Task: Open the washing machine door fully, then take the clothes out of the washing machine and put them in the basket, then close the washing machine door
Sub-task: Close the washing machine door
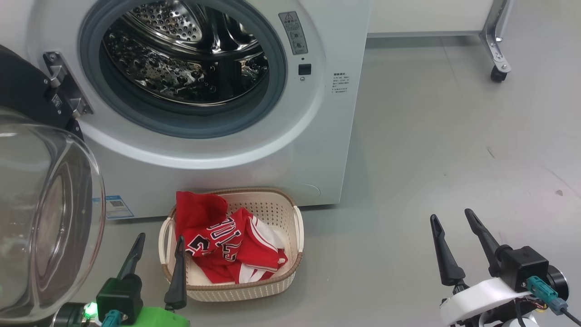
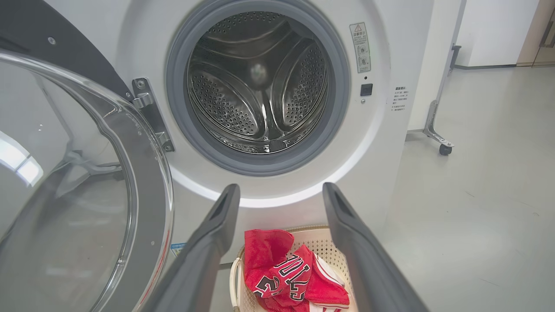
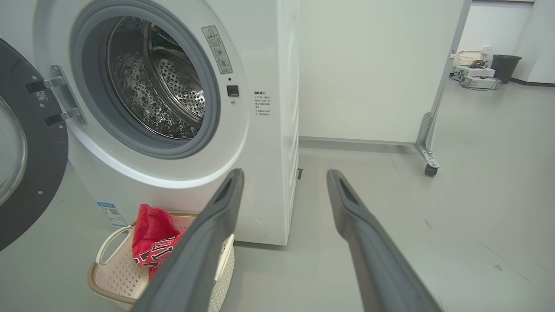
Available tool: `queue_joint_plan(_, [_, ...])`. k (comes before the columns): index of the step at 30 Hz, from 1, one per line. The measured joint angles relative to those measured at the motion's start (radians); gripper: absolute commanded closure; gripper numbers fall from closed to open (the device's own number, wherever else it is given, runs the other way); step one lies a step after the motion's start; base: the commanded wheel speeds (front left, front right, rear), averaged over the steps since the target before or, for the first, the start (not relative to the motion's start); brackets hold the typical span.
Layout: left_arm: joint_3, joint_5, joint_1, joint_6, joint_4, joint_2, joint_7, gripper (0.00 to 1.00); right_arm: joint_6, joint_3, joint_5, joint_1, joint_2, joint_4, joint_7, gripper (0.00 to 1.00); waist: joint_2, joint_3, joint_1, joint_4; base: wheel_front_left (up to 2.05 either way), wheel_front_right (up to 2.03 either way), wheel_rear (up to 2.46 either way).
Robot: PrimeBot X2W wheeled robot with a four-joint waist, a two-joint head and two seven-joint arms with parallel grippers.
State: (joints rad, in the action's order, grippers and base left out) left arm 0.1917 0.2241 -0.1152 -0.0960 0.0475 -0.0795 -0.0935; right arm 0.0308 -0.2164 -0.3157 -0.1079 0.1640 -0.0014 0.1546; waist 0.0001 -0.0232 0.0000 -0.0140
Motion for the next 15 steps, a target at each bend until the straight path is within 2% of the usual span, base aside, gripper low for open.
queue_joint_plan(15, [-0.001,-0.001,0.000,0.000,0.026,0.000,0.000,0.00,0.006,0.004,0.000,0.000,0.003,-0.005,0.000,0.00,0.0000,-0.017,0.0000,-0.002,-0.53,0.53,0.00])
